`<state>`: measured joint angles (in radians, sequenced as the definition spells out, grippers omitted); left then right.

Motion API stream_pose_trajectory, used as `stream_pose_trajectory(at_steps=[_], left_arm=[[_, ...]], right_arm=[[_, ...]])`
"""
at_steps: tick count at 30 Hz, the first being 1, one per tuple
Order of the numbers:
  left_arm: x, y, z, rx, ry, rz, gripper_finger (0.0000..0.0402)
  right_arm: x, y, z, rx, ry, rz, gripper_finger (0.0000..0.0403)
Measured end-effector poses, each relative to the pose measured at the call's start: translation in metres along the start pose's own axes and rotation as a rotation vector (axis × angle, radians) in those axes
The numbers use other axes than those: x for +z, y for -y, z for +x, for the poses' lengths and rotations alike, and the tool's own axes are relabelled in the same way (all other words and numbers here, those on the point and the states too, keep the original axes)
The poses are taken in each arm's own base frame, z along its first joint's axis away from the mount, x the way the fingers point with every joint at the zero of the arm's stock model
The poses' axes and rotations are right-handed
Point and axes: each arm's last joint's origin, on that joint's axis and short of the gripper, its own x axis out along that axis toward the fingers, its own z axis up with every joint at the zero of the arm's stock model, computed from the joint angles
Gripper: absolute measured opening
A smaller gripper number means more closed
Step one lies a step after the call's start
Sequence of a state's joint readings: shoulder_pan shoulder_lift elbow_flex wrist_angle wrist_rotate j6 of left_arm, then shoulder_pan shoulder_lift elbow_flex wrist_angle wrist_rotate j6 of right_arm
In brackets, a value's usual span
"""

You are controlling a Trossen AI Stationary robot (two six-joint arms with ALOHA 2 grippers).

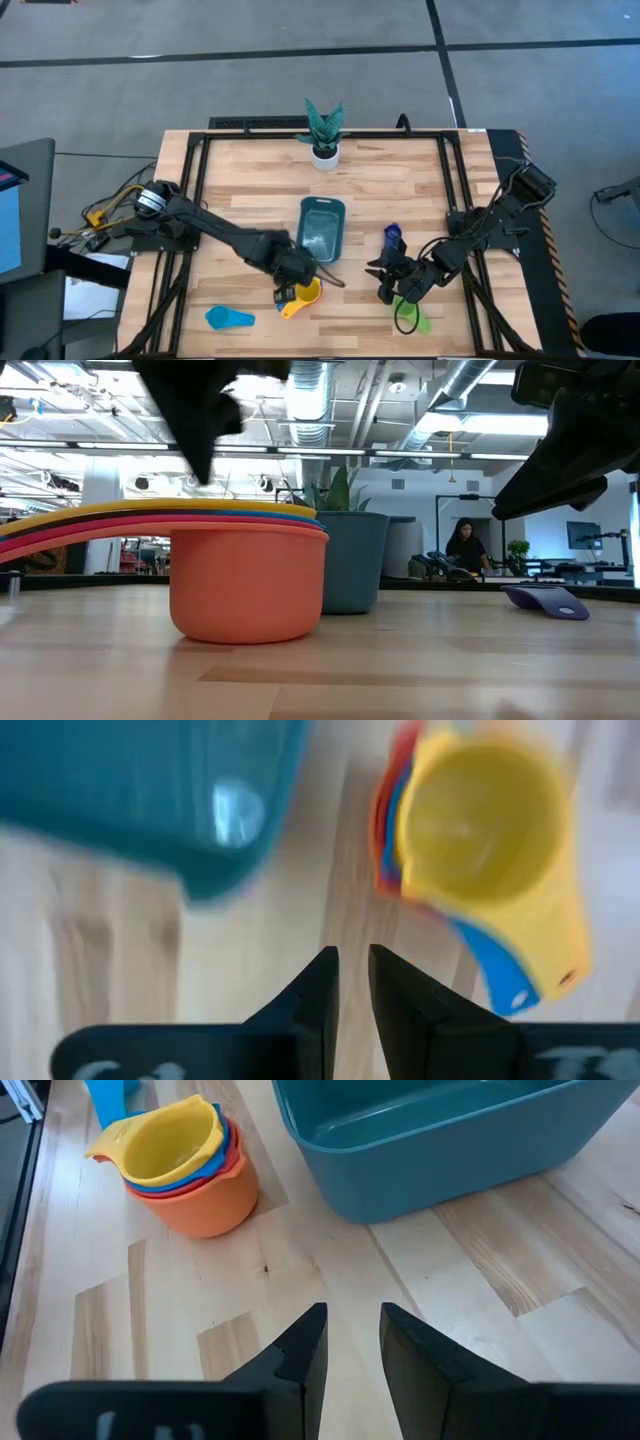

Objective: Nest measuring cups in basket
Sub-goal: Stack the green measuring cup on top of the yellow measuring cup

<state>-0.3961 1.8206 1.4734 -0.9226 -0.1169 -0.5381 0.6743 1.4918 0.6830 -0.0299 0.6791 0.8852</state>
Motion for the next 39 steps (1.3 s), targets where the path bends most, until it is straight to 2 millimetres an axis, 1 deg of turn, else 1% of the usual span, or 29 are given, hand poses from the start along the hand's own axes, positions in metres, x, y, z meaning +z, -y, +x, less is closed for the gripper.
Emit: stream_pose_trajectory(at_steps=[3, 6, 9, 12, 15, 17, 20, 24, 30, 35, 39], left_arm=[[-0.017, 0.003, 0.015, 0.011, -0.061, -0.049, 0.0046], [-0.026, 0.008, 0.023, -0.001, -0.065, -0.085, 0.0046], [-0.025, 0.017, 0.028, -0.071, -0.006, -0.100, 0.0046], [-0.020, 0.029, 0.031, -0.166, 0.060, -0.102, 0.0046], [-0.018, 0.037, 0.034, -0.235, 0.072, -0.092, 0.0046], [-0.018, 0.038, 0.035, -0.240, 0.050, -0.086, 0.0046], [-0.018, 0.037, 0.034, -0.239, 0.045, -0.097, 0.0046], [-0.022, 0.033, 0.030, -0.207, 0.007, -0.112, 0.0046], [-0.031, 0.028, 0.023, -0.124, -0.034, -0.138, 0.0046], [-0.037, 0.028, 0.011, -0.075, -0.006, -0.185, 0.0046], [-0.040, 0.031, -0.003, -0.016, 0.100, -0.249, 0.0046]], right_arm=[[0.000, 0.000, 0.000, 0.000, 0.000, -0.001, 0.0119], [0.000, 0.000, 0.000, -0.001, 0.000, -0.004, 0.0119], [0.001, 0.001, 0.001, -0.004, 0.001, -0.002, 0.0119], [0.001, 0.001, 0.001, -0.007, 0.002, 0.001, 0.0119], [0.002, 0.001, 0.001, -0.007, 0.003, 0.002, 0.0119], [0.002, 0.001, 0.001, -0.003, 0.006, 0.006, 0.0119], [0.002, 0.000, 0.001, 0.000, 0.008, 0.008, 0.0119], [0.002, 0.000, 0.001, 0.002, 0.010, 0.011, 0.0119], [0.002, 0.000, 0.001, 0.001, 0.008, 0.010, 0.0119], [0.002, 0.000, 0.001, 0.003, 0.008, 0.008, 0.0119], [0.002, 0.001, 0.001, 0.000, 0.009, 0.009, 0.0119]])
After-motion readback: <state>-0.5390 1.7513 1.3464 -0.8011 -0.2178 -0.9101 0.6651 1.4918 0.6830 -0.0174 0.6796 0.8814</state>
